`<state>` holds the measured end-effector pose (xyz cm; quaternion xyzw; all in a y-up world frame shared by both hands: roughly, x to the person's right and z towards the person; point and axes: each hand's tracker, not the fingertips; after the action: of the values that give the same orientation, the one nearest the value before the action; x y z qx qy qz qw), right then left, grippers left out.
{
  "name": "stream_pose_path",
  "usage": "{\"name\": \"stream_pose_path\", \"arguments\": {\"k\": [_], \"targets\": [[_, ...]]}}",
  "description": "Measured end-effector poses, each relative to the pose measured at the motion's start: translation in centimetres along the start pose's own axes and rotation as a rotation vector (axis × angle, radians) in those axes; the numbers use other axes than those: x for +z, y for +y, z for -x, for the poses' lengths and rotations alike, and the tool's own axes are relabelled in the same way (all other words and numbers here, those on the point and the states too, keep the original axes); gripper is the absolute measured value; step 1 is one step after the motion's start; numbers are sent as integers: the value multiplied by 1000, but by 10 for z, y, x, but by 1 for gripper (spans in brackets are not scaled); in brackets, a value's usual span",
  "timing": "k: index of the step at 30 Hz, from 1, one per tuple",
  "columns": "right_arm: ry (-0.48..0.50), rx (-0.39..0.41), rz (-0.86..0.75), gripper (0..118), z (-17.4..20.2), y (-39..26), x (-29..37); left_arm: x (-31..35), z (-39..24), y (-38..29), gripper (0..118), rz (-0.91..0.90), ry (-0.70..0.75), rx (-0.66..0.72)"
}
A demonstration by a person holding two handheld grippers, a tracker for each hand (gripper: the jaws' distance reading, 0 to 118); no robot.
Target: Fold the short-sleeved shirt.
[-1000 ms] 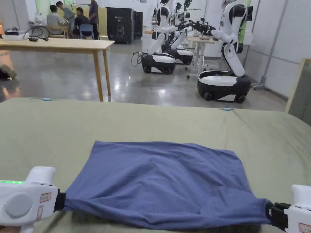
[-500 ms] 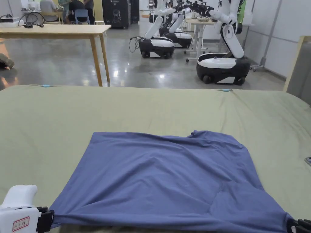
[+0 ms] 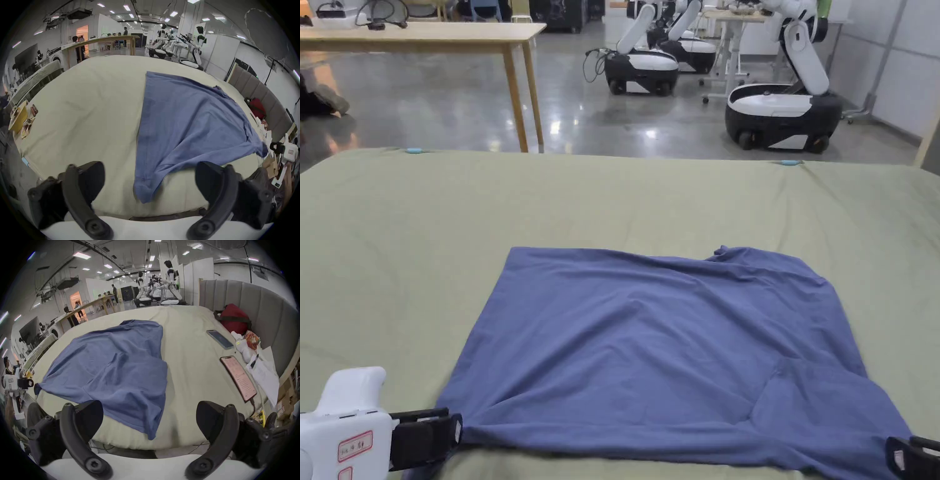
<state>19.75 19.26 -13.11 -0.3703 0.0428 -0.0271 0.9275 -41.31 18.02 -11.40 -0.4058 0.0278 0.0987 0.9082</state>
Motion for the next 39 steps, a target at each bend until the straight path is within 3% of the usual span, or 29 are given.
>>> {"name": "stream_pose_path", "arguments": {"k": [2,3,4,5,6,7,8,10,11,13,14,15,21,22,24,25,26,27,29,30,32,33,37,38,39], "targets": [[-1,-12,-31,100,5,1,9,9,4,1,100,-11,2,17],[-8,-18,-34,64,6,1,12,15,5,0,80,-27,14,23],[-49,-22,-68,23,7,0,15,23,3,0,44,-45,22,25],[-80,-10,-88,1,12,2,17,26,3,0,0,-43,20,9],[-109,-5,-91,1,13,0,18,25,4,-1,0,-36,28,-1],[-81,-14,-82,1,13,1,17,26,5,-1,0,-89,36,-10],[-42,-38,-56,1,11,3,16,21,10,-3,0,-18,19,-9],[-44,-49,-66,1,13,2,15,20,12,-5,0,-11,7,1],[-49,-33,-56,1,14,2,14,19,12,-5,8,2,-12,-11],[-46,-24,-51,1,13,-1,13,15,9,-4,96,40,-21,-43],[-47,-16,-51,1,12,-2,13,9,8,-5,115,58,-19,-50],[-36,-17,-38,1,11,-3,11,0,7,-5,118,94,-11,-70],[-33,-21,-5,1,11,-7,4,-42,2,-2,107,171,20,-132],[-40,-18,-2,1,11,-8,2,-46,2,-1,99,176,26,-131],[-39,-10,10,1,11,-9,1,-45,3,1,56,174,28,-110],[-39,-6,18,1,10,-10,-1,-42,4,2,45,153,34,-103],[-37,-5,20,1,10,-10,-1,-38,5,4,19,151,32,-104],[-32,-2,22,1,8,-10,-2,-36,6,4,5,128,38,-113],[-25,-2,34,6,6,-9,-7,-31,5,5,5,127,10,-81],[-22,2,35,28,4,-9,-8,-30,5,5,5,130,5,-80],[-16,6,50,98,2,-6,-12,-25,-4,1,5,120,7,-86],[-22,13,70,118,0,-7,-17,-25,-7,0,5,126,6,-93],[-16,54,113,117,-6,-10,-30,-22,-15,-2,5,125,4,-87],[-19,60,117,113,-7,-12,-35,-23,-16,-3,5,128,3,-84],[-18,64,124,100,-8,-15,-39,-24,-16,-4,5,134,7,-82]]}}
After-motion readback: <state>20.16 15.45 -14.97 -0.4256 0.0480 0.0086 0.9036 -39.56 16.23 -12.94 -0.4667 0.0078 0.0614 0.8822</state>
